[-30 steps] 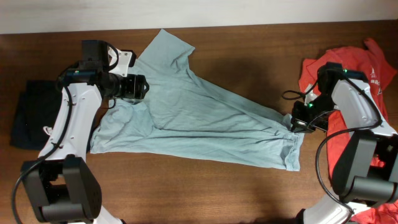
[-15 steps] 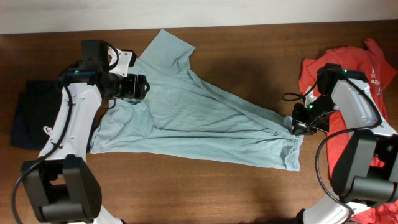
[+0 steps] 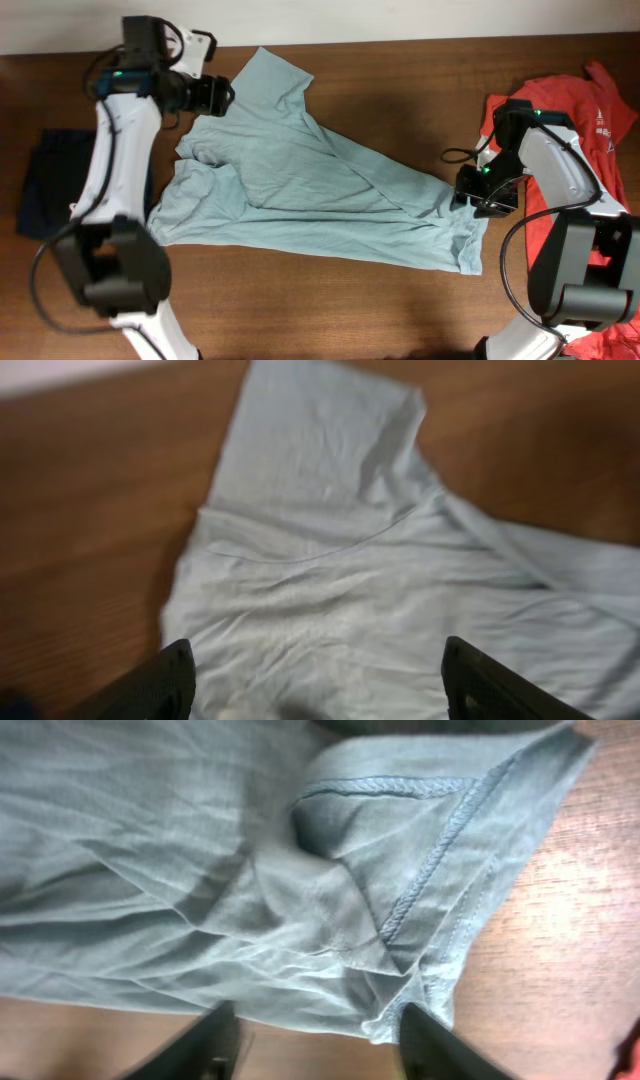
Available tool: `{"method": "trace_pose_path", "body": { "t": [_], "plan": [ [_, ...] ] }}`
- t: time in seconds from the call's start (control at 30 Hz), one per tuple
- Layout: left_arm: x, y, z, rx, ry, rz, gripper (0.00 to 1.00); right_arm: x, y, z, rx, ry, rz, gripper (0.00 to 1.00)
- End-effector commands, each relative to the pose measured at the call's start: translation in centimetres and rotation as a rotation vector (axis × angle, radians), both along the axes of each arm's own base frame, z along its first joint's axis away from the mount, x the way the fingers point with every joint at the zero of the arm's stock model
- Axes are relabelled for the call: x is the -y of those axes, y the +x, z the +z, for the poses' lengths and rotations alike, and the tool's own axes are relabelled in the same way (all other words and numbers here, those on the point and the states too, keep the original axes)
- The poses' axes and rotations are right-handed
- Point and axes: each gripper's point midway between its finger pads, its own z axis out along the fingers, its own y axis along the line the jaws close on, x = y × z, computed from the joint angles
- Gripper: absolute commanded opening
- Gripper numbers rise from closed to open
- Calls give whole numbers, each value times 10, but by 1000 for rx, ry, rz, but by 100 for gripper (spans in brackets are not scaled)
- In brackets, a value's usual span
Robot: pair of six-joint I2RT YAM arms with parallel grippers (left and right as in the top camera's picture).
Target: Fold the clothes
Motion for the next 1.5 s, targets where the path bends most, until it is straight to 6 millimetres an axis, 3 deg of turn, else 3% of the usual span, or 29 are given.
{"method": "trace_pose_path", "body": {
  "t": [0.0, 0.23, 0.53, 0.73, 0.87, 0.9, 0.93, 1.0, 1.1, 1.47],
  "plan": [
    [15, 29, -33, 16, 36, -83, 81, 0, 1, 2, 7, -11, 5, 64],
    [31, 88, -52, 182, 43, -92, 86, 0, 1, 2, 6, -11, -2, 68],
    [58, 126, -118, 266, 25, -112, 85, 1, 3, 2, 14, -12, -2, 68],
    [65, 135, -145, 291, 24, -121, 84, 1, 3, 2, 14, -12, -2, 68],
    [65, 128, -173, 237, 30, -121, 74, 0, 3, 2, 13, -12, -2, 67],
    [64, 122, -186, 196, 32, -121, 41, 0, 3, 2, 13, -11, -2, 67],
    [64, 121, -187, 192, 32, -121, 35, 0, 3, 2, 13, -11, -2, 67],
    [64, 121, -184, 188, 30, -119, 16, 0, 3, 2, 13, -12, -2, 67],
    [61, 121, -170, 169, 32, -114, 0, 0, 3, 2, 13, -11, -2, 67],
    [36, 112, -60, 122, 62, -73, 0, 0, 3, 2, 13, -12, -2, 66]
  ]
}}
